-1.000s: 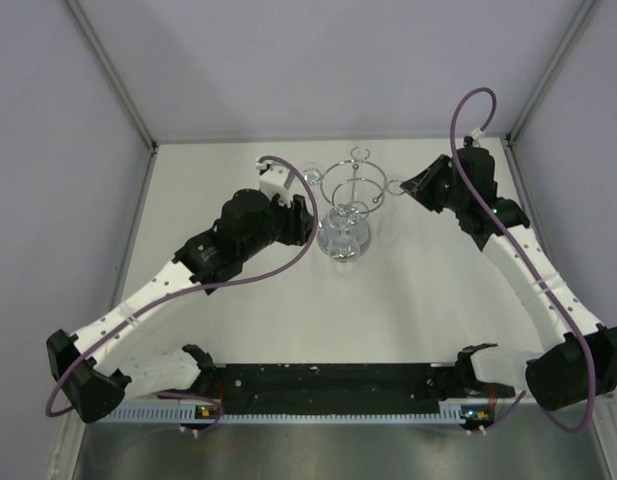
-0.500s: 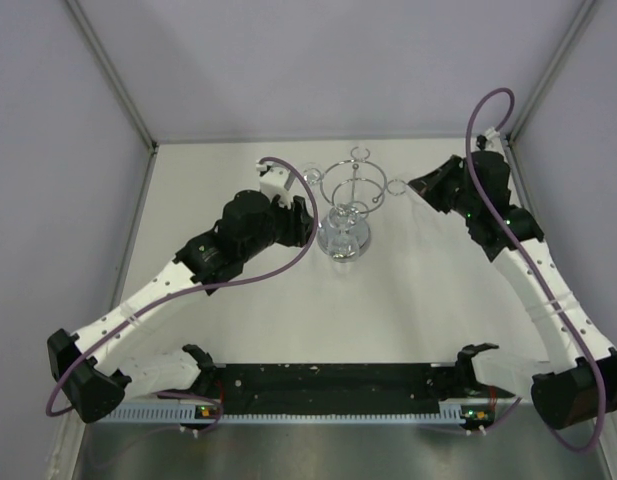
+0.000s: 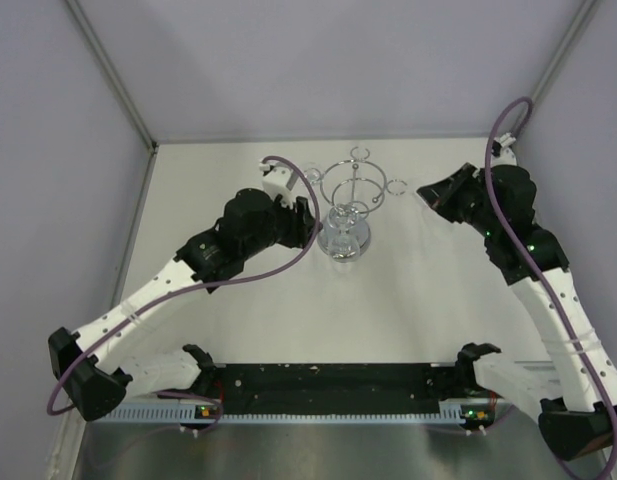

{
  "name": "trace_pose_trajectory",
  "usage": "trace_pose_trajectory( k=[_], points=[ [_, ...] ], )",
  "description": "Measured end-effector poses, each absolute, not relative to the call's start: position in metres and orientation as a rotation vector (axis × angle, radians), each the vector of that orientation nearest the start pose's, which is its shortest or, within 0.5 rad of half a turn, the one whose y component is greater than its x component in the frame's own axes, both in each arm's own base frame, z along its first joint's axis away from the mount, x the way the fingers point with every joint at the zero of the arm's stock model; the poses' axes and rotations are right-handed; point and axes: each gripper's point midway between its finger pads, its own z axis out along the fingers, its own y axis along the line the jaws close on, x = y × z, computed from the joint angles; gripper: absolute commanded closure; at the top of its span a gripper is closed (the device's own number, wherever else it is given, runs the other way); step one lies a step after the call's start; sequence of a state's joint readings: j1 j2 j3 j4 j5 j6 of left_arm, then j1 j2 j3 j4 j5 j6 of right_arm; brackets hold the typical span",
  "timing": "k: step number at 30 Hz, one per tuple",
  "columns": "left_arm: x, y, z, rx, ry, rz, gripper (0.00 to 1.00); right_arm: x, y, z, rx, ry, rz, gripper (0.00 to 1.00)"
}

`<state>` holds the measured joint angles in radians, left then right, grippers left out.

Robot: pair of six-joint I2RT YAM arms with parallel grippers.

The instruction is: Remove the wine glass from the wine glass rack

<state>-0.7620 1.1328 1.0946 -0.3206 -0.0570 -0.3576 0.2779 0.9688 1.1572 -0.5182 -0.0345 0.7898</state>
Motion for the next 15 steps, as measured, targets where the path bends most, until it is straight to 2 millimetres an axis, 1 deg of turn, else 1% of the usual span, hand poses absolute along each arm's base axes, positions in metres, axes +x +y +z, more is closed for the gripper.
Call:
trace_pose_trajectory(
  k=[3, 5, 8, 11, 13, 15],
  points=[
    [0.264, -0.270, 0.283, 0.372, 1.978, -0.735, 0.47, 0.291, 0.135, 0.332, 0.353, 1.936, 0.800, 1.00],
    [0.260, -0.274, 0.291, 0.370, 1.988, -0.776, 0.46, 0.283, 0.142, 0.336, 0.266, 1.938, 0.828, 1.00],
    [0.251, -0.280, 0.314, 0.364, 1.979, -0.862, 0.45, 0.268, 0.147, 0.350, 0.135, 1.918, 0.849, 1.00],
    [0.241, -0.287, 0.347, 0.358, 1.940, -0.969, 0.44, 0.249, 0.153, 0.384, -0.019, 1.842, 0.863, 1.00],
    [0.234, -0.291, 0.365, 0.363, 1.916, -1.028, 0.44, 0.235, 0.161, 0.410, -0.128, 1.776, 0.876, 1.00],
    [0.225, -0.294, 0.382, 0.373, 1.895, -1.095, 0.44, 0.221, 0.170, 0.431, -0.235, 1.716, 0.895, 1.00]
  ],
)
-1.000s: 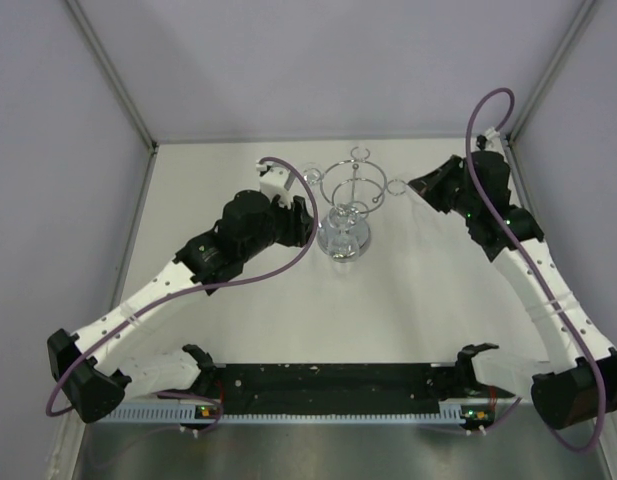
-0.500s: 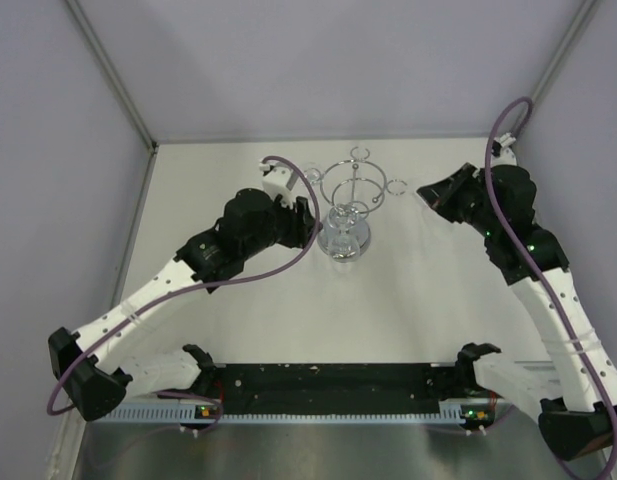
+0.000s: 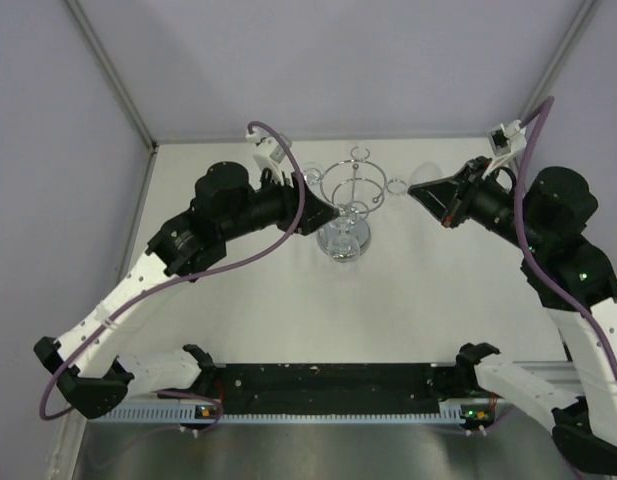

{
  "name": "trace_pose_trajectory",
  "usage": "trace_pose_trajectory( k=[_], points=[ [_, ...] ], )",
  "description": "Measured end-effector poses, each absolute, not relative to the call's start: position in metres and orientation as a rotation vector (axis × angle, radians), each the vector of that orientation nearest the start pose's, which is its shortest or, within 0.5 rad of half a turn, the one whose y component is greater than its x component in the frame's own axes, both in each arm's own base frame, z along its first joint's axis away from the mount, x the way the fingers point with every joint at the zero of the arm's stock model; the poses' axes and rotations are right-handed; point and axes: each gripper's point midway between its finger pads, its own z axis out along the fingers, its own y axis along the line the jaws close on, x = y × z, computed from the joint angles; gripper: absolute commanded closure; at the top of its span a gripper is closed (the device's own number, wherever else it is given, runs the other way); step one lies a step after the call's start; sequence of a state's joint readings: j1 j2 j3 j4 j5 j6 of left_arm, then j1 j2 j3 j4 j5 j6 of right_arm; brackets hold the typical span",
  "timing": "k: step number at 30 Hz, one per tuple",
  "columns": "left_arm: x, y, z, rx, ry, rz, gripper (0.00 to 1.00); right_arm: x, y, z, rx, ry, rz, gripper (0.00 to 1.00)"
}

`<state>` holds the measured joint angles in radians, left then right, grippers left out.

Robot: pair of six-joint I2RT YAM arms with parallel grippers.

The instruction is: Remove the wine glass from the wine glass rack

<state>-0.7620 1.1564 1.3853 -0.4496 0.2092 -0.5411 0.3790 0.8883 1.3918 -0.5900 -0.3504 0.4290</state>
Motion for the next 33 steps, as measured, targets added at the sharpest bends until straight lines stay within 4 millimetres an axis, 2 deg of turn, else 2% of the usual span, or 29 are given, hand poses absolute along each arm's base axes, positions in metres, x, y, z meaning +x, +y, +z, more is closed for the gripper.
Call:
trace_pose_trajectory(
  k=[3, 5, 14, 19, 23, 30, 33],
  points=[
    [0.213, -0.299, 0.398, 0.389, 1.879, -1.187, 0.44, 0.197, 0.186, 0.453, -0.401, 1.634, 0.930, 1.00],
    [0.205, -0.302, 0.405, 0.395, 1.880, -1.242, 0.44, 0.182, 0.196, 0.459, -0.511, 1.586, 0.950, 1.00],
    [0.164, -0.303, 0.428, 0.427, 1.854, -1.489, 0.44, 0.135, 0.219, 0.462, -0.868, 1.416, 1.014, 1.00],
    [0.151, -0.308, 0.431, 0.445, 1.855, -1.601, 0.43, 0.115, 0.232, 0.462, -1.031, 1.305, 1.030, 1.00],
    [0.152, -0.313, 0.431, 0.431, 1.862, -1.646, 0.43, 0.109, 0.246, 0.458, -1.122, 1.248, 1.024, 1.00],
    [0.157, -0.312, 0.435, 0.402, 1.853, -1.684, 0.43, 0.118, 0.281, 0.434, -1.230, 1.257, 0.957, 1.00],
    [0.162, -0.310, 0.429, 0.378, 1.871, -1.682, 0.43, 0.122, 0.287, 0.428, -1.246, 1.261, 0.922, 1.00]
  ],
)
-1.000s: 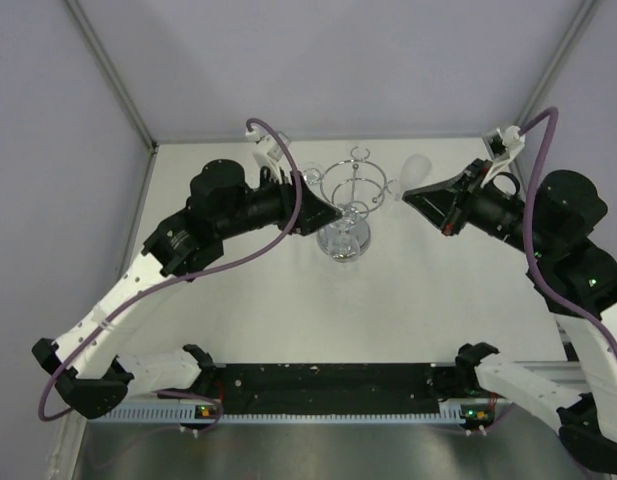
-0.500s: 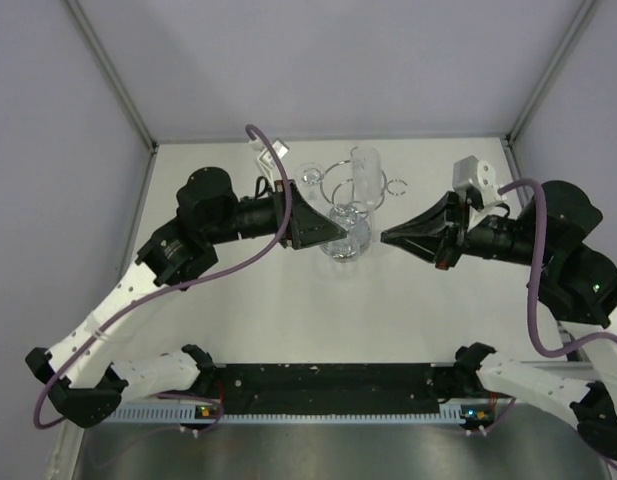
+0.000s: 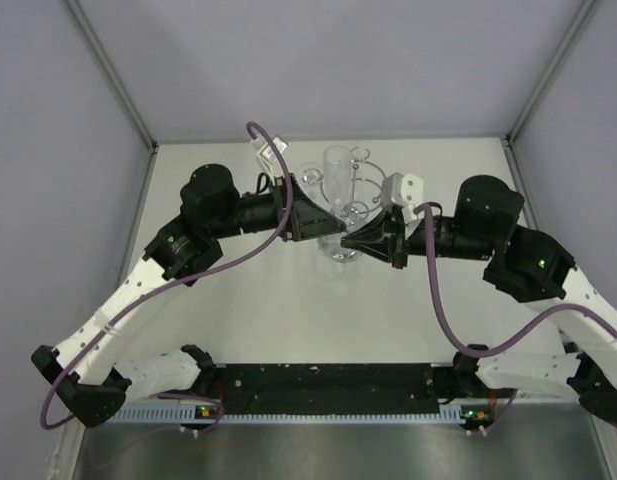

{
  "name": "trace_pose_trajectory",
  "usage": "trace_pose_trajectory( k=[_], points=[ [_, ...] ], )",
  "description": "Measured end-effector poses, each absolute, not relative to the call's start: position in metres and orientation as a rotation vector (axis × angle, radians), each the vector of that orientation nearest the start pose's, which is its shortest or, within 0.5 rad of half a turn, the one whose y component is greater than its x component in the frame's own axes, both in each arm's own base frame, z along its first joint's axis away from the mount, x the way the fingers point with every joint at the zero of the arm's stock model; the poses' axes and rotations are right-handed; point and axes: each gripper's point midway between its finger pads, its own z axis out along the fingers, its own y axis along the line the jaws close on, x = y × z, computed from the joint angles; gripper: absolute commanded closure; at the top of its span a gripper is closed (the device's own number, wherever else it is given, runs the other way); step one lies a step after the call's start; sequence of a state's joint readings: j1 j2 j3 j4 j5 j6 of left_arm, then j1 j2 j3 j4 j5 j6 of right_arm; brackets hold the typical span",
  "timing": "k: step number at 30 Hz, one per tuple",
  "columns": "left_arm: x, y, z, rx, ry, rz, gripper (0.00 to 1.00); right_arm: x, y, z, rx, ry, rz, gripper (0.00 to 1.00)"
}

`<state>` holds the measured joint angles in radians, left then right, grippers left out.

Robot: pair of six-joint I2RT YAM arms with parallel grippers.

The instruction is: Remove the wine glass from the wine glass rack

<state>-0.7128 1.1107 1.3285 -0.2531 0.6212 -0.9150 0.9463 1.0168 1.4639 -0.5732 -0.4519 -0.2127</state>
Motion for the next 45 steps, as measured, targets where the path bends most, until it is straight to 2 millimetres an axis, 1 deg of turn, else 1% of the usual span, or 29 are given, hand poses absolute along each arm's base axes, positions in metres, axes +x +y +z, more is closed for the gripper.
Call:
trace_pose_trajectory(
  k=[5, 10, 14, 16, 21, 26, 28, 29, 30, 32, 33, 34, 36, 39, 42, 45],
  points=[
    [0.163, -0.312, 0.425, 0.380, 1.879, -1.699, 0.43, 0.123, 0.288, 0.429, -1.247, 1.243, 0.900, 1.00],
    [0.165, -0.313, 0.421, 0.375, 1.883, -1.728, 0.47, 0.123, 0.289, 0.426, -1.254, 1.240, 0.884, 1.00],
    [0.169, -0.315, 0.419, 0.364, 1.889, -1.740, 0.53, 0.126, 0.290, 0.425, -1.251, 1.238, 0.867, 1.00],
    [0.170, -0.316, 0.418, 0.365, 1.893, -1.745, 0.64, 0.126, 0.291, 0.424, -1.254, 1.233, 0.863, 1.00],
    [0.174, -0.319, 0.411, 0.348, 1.920, -1.757, 0.83, 0.127, 0.292, 0.423, -1.257, 1.229, 0.855, 1.00],
    [0.176, -0.320, 0.411, 0.330, 1.925, -1.769, 0.97, 0.130, 0.294, 0.409, -1.282, 1.244, 0.838, 1.00],
    [0.178, -0.321, 0.409, 0.323, 1.935, -1.770, 1.00, 0.131, 0.294, 0.407, -1.281, 1.251, 0.830, 1.00],
    [0.179, -0.322, 0.408, 0.318, 1.940, -1.771, 1.00, 0.132, 0.294, 0.406, -1.279, 1.251, 0.828, 0.93],
    [0.179, -0.322, 0.407, 0.317, 1.944, -1.772, 1.00, 0.132, 0.294, 0.405, -1.275, 1.253, 0.824, 0.78],
    [0.180, -0.323, 0.407, 0.318, 1.945, -1.773, 1.00, 0.132, 0.292, 0.403, -1.269, 1.260, 0.826, 0.53],
    [0.180, -0.323, 0.407, 0.325, 1.943, -1.774, 1.00, 0.131, 0.292, 0.401, -1.262, 1.274, 0.833, 0.46],
    [0.179, -0.323, 0.407, 0.334, 1.940, -1.775, 1.00, 0.131, 0.291, 0.398, -1.258, 1.285, 0.836, 0.41],
    [0.179, -0.323, 0.406, 0.350, 1.936, -1.771, 1.00, 0.132, 0.289, 0.394, -1.243, 1.311, 0.837, 0.37],
    [0.180, -0.324, 0.403, 0.375, 1.929, -1.752, 1.00, 0.133, 0.281, 0.394, -1.195, 1.356, 0.833, 0.36],
    [0.182, -0.322, 0.395, 0.407, 1.936, -1.707, 1.00, 0.136, 0.270, 0.400, -1.121, 1.408, 0.817, 0.36],
    [0.184, -0.320, 0.379, 0.446, 1.963, -1.635, 1.00, 0.141, 0.260, 0.413, -1.035, 1.464, 0.793, 0.34]
  ],
)
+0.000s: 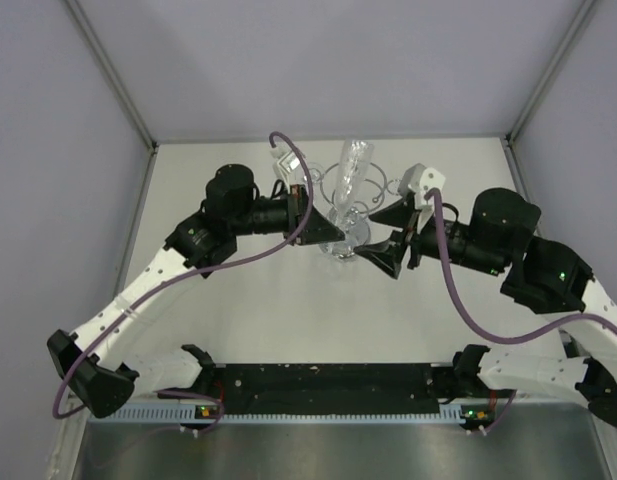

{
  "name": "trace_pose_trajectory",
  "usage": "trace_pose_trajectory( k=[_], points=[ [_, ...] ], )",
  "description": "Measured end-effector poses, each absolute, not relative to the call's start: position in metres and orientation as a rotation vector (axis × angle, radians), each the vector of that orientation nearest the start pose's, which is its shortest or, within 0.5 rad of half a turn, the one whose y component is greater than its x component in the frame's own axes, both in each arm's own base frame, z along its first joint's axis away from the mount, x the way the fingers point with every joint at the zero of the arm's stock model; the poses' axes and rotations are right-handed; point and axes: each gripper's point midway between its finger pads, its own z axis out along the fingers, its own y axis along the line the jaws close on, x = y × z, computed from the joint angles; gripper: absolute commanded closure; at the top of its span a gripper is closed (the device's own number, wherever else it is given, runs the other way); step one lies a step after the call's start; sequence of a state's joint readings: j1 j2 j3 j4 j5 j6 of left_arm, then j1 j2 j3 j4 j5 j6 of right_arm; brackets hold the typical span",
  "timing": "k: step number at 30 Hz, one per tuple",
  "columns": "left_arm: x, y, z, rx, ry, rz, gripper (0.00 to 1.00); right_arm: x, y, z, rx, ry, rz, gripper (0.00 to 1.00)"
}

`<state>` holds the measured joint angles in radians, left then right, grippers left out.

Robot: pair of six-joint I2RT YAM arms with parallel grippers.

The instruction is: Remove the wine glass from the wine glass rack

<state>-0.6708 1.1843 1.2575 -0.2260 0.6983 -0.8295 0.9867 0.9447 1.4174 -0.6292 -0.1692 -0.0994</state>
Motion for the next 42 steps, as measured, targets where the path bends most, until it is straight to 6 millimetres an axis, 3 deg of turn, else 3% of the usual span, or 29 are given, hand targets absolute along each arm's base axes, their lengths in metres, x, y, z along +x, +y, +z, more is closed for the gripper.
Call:
trace_pose_trajectory(
  k=[4, 8, 11, 15, 18, 21, 25, 30, 42],
  points=[
    [0.175, -0.312, 0.348, 0.547, 2.018, -1.558, 1.00, 0.150, 0.245, 0.425, -0.912, 1.525, 0.757, 0.34],
    [0.155, -0.300, 0.321, 0.672, 2.052, -1.528, 1.00, 0.157, 0.228, 0.430, -0.814, 1.607, 0.700, 0.34],
    [0.140, -0.289, 0.303, 0.757, 2.073, -1.503, 1.00, 0.161, 0.218, 0.445, -0.760, 1.649, 0.661, 0.35],
    [0.123, -0.277, 0.277, 0.840, 2.098, -1.491, 1.00, 0.168, 0.217, 0.471, -0.705, 1.663, 0.671, 0.38],
    [0.114, -0.271, 0.266, 0.886, 2.101, -1.481, 1.00, 0.175, 0.219, 0.473, -0.685, 1.709, 0.691, 0.40],
    [0.105, -0.265, 0.266, 0.944, 2.052, -1.479, 1.00, 0.182, 0.225, 0.464, -0.685, 1.775, 0.727, 0.40],
    [0.091, -0.257, 0.274, 1.033, 1.928, -1.484, 1.00, 0.191, 0.241, 0.435, -0.716, 1.905, 0.791, 0.42],
    [0.074, -0.246, 0.279, 1.091, 1.794, -1.478, 1.00, 0.180, 0.259, 0.414, -0.782, 1.988, 0.922, 0.42],
    [0.067, -0.241, 0.277, 1.116, 1.734, -1.471, 1.00, 0.143, 0.277, 0.420, -0.905, 1.981, 1.192, 0.43]
  ],
)
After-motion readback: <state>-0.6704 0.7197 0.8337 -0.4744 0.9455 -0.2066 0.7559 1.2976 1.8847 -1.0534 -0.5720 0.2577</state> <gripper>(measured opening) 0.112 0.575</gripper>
